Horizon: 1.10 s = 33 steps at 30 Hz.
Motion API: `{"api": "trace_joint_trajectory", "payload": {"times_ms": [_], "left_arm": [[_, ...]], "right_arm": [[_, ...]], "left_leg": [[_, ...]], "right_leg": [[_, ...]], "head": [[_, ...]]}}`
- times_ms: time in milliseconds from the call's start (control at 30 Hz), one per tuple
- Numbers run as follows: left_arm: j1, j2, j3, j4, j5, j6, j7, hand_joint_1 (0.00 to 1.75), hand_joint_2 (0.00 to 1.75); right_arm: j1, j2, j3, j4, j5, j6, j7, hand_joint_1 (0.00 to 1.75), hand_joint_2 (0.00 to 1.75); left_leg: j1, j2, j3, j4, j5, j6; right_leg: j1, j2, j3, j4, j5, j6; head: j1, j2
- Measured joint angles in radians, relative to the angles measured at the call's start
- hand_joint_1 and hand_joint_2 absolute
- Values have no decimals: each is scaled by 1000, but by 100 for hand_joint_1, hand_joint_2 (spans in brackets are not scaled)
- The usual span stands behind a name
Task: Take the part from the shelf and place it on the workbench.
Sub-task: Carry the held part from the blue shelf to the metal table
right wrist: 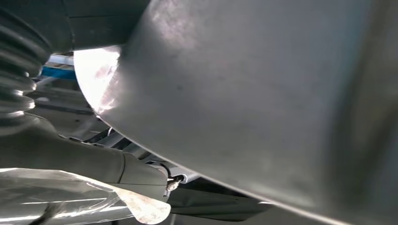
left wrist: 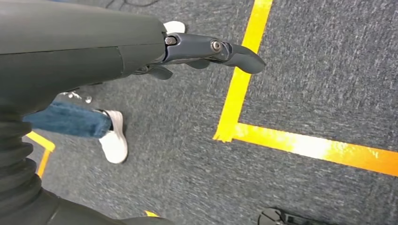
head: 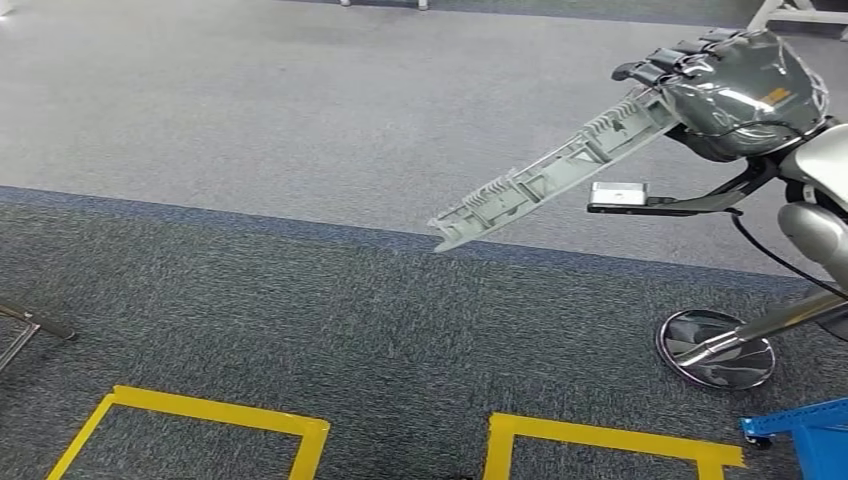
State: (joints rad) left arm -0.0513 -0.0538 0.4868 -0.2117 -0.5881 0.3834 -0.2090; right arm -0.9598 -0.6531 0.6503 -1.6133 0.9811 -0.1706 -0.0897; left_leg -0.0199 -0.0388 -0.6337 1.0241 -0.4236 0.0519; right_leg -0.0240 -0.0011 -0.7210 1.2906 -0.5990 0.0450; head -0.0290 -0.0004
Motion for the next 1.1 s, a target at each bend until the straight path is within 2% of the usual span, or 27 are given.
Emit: {"api": "trace_joint_trajectory", "payload": {"times_ms": [33, 67, 100, 133, 167, 233, 267, 333, 367, 400, 433, 467, 500, 533, 600, 633, 700, 767, 800, 833, 900, 933, 967, 1000, 1033, 1067, 1100], "left_arm": [[0, -2, 0, 0, -2, 0, -8, 0, 175], [0, -3, 0, 0, -4, 0, -16, 0, 175], [-2, -4, 0, 0, -5, 0, -24, 0, 175], [-3, -4, 0, 0, -5, 1, -31, 0, 175], [-4, -4, 0, 0, -6, 1, -39, 0, 175], [-2, -3, 0, 0, -7, 2, -54, 0, 175], [-1, -4, 0, 0, -8, 2, -61, 0, 175], [-2, -6, 0, 0, -9, 2, -72, 0, 175], [-4, -7, 0, 0, -10, 2, -76, 0, 175], [-7, -8, 0, 0, -12, 2, -80, 0, 175], [-9, -9, 0, 0, -13, 2, -83, 0, 175], [-10, -10, 0, 0, -15, 2, -85, 0, 175], [-10, -12, 0, 0, -16, 2, -86, 0, 175], [-10, -12, 0, 0, -16, 2, -86, 0, 175], [-10, -13, 0, 0, -18, 2, -87, 0, 175], [-12, -13, 0, 0, -19, 2, -87, 0, 175], [-16, -13, 0, 0, -21, 2, -87, 0, 175], [-16, -12, 0, 0, -24, 2, -87, 0, 175], [-16, -13, 0, 0, -25, 2, -87, 0, 175], [-17, -13, -1, 0, -26, 2, -87, 0, 175], [-21, -14, -1, 0, -27, 2, -87, 0, 175], [-22, -15, -1, 0, -27, 2, -87, 0, 175], [-22, -15, -1, 0, -27, 2, -87, 0, 175], [-22, -17, -1, 0, -28, 2, -87, 0, 175], [-22, -18, -1, 0, -28, 1, -87, 0, 175], [-22, -19, -1, 0, -29, 1, -88, 0, 175], [-22, -20, -1, 0, -29, 1, -88, 0, 175]], "right_arm": [[0, 0, 0, 0, 0, 0, 0, 175, 175], [0, 0, 0, 0, 0, 0, 0, 175, 175], [0, 0, 0, 0, -1, 0, -1, 175, 175], [1, 0, 0, 0, -1, 0, -2, 175, 175], [3, -1, 0, -1, -2, 0, -2, 175, 175], [5, -2, 0, -2, -3, 0, -4, 175, 175], [6, -2, 0, -2, -4, 0, -5, 175, 175], [4, -2, 0, -3, -5, 0, -7, 175, 175], [4, -2, -1, -4, -5, 0, -8, 175, 175], [4, -3, -1, -4, -6, 0, -9, 175, 175], [5, -3, -1, -5, -6, 0, -9, 175, 175], [6, -3, -1, -5, -6, 0, -9, 175, 175], [8, -3, -1, -5, -6, 0, -9, 175, 175], [9, -3, -1, -5, -6, 0, -9, 175, 175], [8, -4, -1, -5, -6, 0, -9, 175, 175], [8, -4, -2, -6, -6, 0, -9, 175, 175], [8, -5, -2, -7, -6, 0, -9, 175, 175], [10, -6, -3, -8, -6, 0, -9, 175, 175], [11, -7, -5, -9, -7, -1, -9, 175, 175], [9, -8, -7, -10, -7, -2, -9, 175, 175], [7, -10, -11, -11, -8, -2, -9, 175, 175], [8, -11, -12, -12, -8, -2, -9, 175, 175], [12, -11, -12, -12, -8, -2, -9, 175, 175], [15, -11, -12, -12, -8, -2, -9, 175, 175], [17, -11, -13, -12, -8, -2, -9, 175, 175], [17, -11, -14, -13, -8, -2, -9, 175, 175], [17, -11, -16, -14, -8, -2, -9, 175, 175]], "left_leg": [[2, -12, 2, 3, -2, -3], [4, -24, 2, 7, -5, -7], [5, -36, -1, 15, -9, -13], [7, -47, -6, 21, -11, -19], [8, -57, -12, 25, -11, -25], [10, -76, -18, 25, -7, -34], [10, -72, -20, 27, -10, -38], [9, -32, -42, 76, -40, -48], [11, -4, -67, 130, -67, -54], [14, 14, -99, 197, -95, -57], [16, 22, -128, 257, -116, -59], [18, 26, -145, 292, -120, -59], [18, 28, -146, 291, -106, -58], [18, 30, -127, 251, -76, -55], [10, 56, -65, 123, -14, -45], [4, 71, -40, 72, -1, -38], [-7, 84, -23, 35, -7, -28], [-7, 69, -14, 19, -6, -19], [-5, 60, -7, 10, -4, -14], [-1, 52, 0, 2, -2, -8], [1, 34, 5, -2, -2, -1], [2, 24, 5, -1, -2, 0], [1, 14, 6, -1, -3, 1], [2, 2, 7, 1, -3, 1], [2, -10, 7, 3, -5, -1], [4, -21, 8, 8, -8, -3], [4, -33, 6, 13, -11, -7]], "right_leg": [[-2, 5, 18, -53, 41, 2], [-5, 19, 45, -117, 78, 5], [-8, 36, 74, -177, 102, 6], [-10, 50, 94, -215, 112, 6], [-9, 58, 104, -231, 109, 3], [-7, 44, 109, -236, 106, -6], [-7, 34, 111, -238, 107, -10], [-8, 14, 118, -242, 107, -19], [-6, 3, 121, -243, 105, -23], [-3, -7, 124, -244, 103, -27], [-1, -18, 126, -244, 101, -30], [0, -28, 128, -244, 98, -31], [1, -36, 131, -244, 95, -32], [2, -44, 135, -244, 92, -32], [6, -58, 145, -244, 85, -29], [8, -64, 148, -244, 82, -27], [10, -78, 150, -246, 79, -19], [7, -84, 156, -249, 73, -8], [6, -72, 153, -239, 62, -5], [4, -53, 140, -208, 43, -2], [3, -13, 78, -93, -7, -2], [4, -6, 42, -31, -26, -1], [4, -3, 14, 6, -28, 0], [4, -1, 4, 8, -10, 0], [3, 1, 12, -30, 26, 1], [1, 7, 36, -96, 69, 1], [-2, 23, 63, -157, 98, 2]], "head": [[0, 0], [0, 0], [0, 0], [0, 0], [0, 0], [-1, 0], [-1, 0], [-6, 0], [-8, 0], [-10, 0], [-9, 0], [-10, 0], [-10, 0], [-9, 0], [-9, 0], [-9, 0], [-9, 0], [-8, 0], [-8, 0], [-6, 0], [-2, 0], [-1, 0], [-1, 0], [-1, 0], [0, 0], [0, 0], [0, 0]]}}
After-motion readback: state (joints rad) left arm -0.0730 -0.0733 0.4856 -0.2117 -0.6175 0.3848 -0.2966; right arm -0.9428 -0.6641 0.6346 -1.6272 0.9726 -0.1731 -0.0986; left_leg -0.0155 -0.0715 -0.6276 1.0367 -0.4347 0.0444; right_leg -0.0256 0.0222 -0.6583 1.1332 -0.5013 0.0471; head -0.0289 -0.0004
